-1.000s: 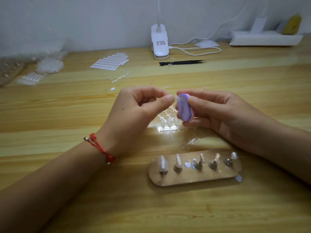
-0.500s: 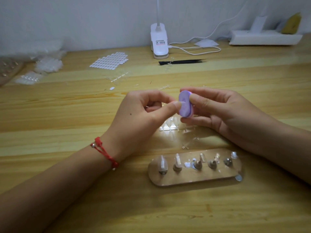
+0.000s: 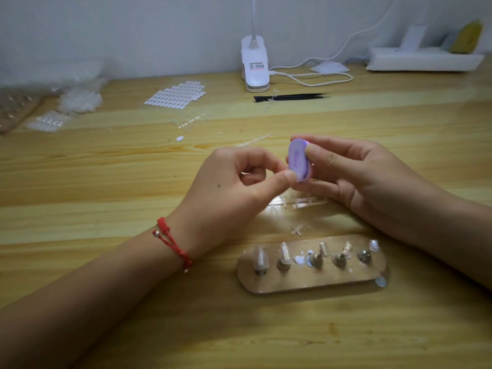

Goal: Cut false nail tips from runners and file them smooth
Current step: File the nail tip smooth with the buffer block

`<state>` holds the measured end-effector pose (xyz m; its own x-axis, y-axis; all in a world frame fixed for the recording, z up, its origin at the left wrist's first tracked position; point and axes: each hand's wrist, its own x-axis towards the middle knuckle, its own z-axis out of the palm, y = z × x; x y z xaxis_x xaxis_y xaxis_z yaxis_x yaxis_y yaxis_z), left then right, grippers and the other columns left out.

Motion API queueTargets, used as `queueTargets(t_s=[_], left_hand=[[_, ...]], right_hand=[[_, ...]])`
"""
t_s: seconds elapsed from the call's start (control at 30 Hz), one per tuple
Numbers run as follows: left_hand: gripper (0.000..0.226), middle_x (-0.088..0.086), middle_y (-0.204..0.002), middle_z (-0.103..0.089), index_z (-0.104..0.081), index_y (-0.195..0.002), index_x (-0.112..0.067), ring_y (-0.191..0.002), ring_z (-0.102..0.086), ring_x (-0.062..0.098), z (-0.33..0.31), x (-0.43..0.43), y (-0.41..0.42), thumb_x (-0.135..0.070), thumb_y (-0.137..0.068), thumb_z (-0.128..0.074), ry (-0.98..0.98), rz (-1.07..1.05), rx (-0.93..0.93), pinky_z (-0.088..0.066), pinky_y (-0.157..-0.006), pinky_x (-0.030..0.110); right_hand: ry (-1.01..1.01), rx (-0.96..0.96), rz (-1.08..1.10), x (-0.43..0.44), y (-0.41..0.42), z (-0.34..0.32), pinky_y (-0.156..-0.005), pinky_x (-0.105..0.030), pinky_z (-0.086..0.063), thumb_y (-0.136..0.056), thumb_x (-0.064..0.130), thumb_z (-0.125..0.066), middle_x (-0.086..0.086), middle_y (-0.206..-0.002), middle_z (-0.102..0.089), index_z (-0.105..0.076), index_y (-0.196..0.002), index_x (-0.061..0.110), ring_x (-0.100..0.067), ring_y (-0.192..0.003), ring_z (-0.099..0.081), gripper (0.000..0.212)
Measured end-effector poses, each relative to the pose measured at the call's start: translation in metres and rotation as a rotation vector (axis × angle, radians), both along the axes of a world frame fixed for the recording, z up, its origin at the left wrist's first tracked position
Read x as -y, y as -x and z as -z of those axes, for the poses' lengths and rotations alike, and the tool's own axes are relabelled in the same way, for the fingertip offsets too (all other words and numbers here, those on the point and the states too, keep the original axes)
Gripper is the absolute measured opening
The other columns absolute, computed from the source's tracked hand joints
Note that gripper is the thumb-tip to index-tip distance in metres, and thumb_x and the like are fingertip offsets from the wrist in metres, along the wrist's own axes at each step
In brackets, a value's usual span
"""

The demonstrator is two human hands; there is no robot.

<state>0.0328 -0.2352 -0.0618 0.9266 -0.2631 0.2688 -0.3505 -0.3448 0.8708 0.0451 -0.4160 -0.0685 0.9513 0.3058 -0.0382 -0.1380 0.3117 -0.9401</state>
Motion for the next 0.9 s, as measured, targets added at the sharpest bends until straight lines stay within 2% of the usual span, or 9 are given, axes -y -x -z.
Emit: queueTargets(t_s=[0.1, 0.3, 0.43, 0.5, 0.67, 0.83, 0.9], left_hand=[[0.015, -0.01, -0.049, -0.025, -0.067, -0.069, -0.021, -0.045, -0.023, 0.005, -0.001, -0.002, -0.003, -0.017, -0.083, -0.07, 0.037, -0.05, 0.006, -0.025, -0.046, 0.011], [0.016, -0.01, -0.047, -0.028, -0.066, -0.068, -0.021, -0.042, -0.025, 0.005, 0.0, 0.002, 0.002, -0.021, -0.083, -0.071, -0.123, 0.035, 0.018, -0.023, -0.045, 0.011], [0.017, 0.009, -0.062, -0.037, -0.063, -0.07, -0.021, -0.048, -0.03, 0.006, -0.002, -0.005, -0.006, -0.017, -0.086, -0.068, 0.011, -0.083, 0.017, -0.028, -0.048, 0.012], [0.017, 0.01, -0.065, -0.036, -0.062, -0.071, -0.021, -0.046, -0.03, 0.003, -0.003, -0.007, -0.009, -0.017, -0.087, -0.066, 0.017, -0.113, 0.026, -0.028, -0.048, 0.012], [0.013, 0.001, -0.06, -0.039, -0.061, -0.072, -0.024, -0.048, -0.034, 0.004, 0.004, -0.002, -0.006, -0.034, -0.079, -0.057, -0.119, -0.081, 0.056, -0.03, -0.052, 0.017], [0.013, -0.002, -0.059, -0.039, -0.06, -0.07, -0.024, -0.045, -0.034, 0.003, 0.002, -0.004, -0.008, -0.033, -0.08, -0.059, -0.099, -0.141, 0.069, -0.028, -0.05, 0.015], [0.013, -0.009, -0.054, -0.037, -0.06, -0.071, -0.025, -0.043, -0.036, 0.004, 0.004, -0.003, -0.007, -0.033, -0.081, -0.061, -0.173, -0.115, 0.068, -0.029, -0.05, 0.018]], right_hand=[[0.013, 0.004, -0.009, -0.001, 0.001, 0.001, -0.067, -0.023, -0.058, -0.076, 0.016, -0.065, -0.013, -0.091, -0.075, -0.077, -0.093, 0.01, -0.017, -0.081, -0.073, 0.021], [-0.032, -0.012, 0.066, 0.0, -0.002, 0.001, -0.067, -0.022, -0.057, -0.075, 0.017, -0.065, -0.01, -0.087, -0.075, -0.077, -0.092, 0.01, -0.016, -0.078, -0.071, 0.021], [0.003, 0.013, 0.015, 0.0, -0.001, 0.002, -0.07, -0.025, -0.058, -0.077, 0.017, -0.065, -0.011, -0.092, -0.075, -0.078, -0.093, 0.011, -0.017, -0.085, -0.071, 0.022], [0.035, 0.026, -0.021, -0.001, 0.001, 0.002, -0.07, -0.024, -0.058, -0.077, 0.017, -0.065, -0.01, -0.092, -0.075, -0.077, -0.095, 0.012, -0.017, -0.086, -0.071, 0.023], [0.041, 0.037, -0.009, -0.002, 0.001, 0.002, -0.069, -0.023, -0.057, -0.075, 0.018, -0.064, -0.011, -0.093, -0.075, -0.076, -0.097, 0.012, -0.017, -0.085, -0.072, 0.025], [0.057, 0.055, -0.014, -0.003, 0.002, 0.002, -0.068, -0.022, -0.057, -0.073, 0.02, -0.067, -0.01, -0.091, -0.076, -0.078, -0.094, 0.015, -0.015, -0.083, -0.072, 0.024], [0.063, 0.062, -0.007, -0.003, 0.002, 0.002, -0.068, -0.021, -0.057, -0.071, 0.021, -0.068, -0.011, -0.091, -0.076, -0.078, -0.094, 0.015, -0.017, -0.082, -0.073, 0.026]])
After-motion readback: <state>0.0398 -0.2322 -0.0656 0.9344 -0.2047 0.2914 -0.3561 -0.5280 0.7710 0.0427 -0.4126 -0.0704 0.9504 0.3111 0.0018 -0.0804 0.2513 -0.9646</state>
